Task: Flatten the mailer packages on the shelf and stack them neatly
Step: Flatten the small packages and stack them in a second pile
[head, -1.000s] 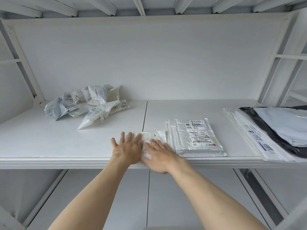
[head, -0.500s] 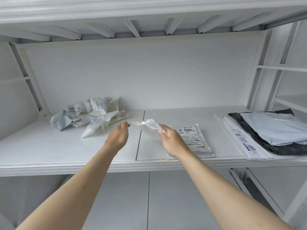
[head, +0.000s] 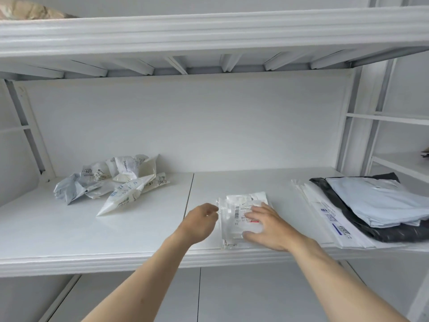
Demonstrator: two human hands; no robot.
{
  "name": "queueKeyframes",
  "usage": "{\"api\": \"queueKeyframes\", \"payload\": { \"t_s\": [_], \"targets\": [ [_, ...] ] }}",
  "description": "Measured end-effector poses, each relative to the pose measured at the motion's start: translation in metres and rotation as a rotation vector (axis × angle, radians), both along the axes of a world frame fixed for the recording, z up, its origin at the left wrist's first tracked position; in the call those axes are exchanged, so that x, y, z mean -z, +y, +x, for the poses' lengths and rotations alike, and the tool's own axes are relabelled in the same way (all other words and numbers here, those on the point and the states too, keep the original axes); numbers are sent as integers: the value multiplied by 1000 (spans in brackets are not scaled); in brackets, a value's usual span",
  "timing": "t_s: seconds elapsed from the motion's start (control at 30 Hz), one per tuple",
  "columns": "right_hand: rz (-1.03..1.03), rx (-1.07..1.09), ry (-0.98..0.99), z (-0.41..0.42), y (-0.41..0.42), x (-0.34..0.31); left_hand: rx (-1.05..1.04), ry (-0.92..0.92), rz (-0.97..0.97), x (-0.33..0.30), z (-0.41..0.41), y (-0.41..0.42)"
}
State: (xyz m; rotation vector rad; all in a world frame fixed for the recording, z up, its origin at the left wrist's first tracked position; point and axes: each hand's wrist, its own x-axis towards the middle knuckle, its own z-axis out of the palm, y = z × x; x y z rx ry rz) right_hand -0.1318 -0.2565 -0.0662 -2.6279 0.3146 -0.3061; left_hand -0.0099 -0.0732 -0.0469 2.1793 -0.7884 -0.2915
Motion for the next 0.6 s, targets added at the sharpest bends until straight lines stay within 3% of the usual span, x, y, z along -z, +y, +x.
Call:
{"api": "queueKeyframes", "payload": {
  "t_s": [0.1, 0.17, 0.27, 0.43, 0.6],
  "targets": [
    [149, 87, -143, 4, -10, 2, 47, 19, 63, 7, 4, -15],
    [94, 176, -225, 9, -20, 2, 51, 34, 55, 9, 4, -25],
    [83, 259, -228, 15, -31, 0, 53, 13, 61, 16, 4, -40],
    [117, 193, -62, 17, -37, 6, 111, -109, 143, 29, 4, -54],
    [260, 219, -162, 16, -39, 13, 97, -91, 167, 45, 6, -54]
  ]
}}
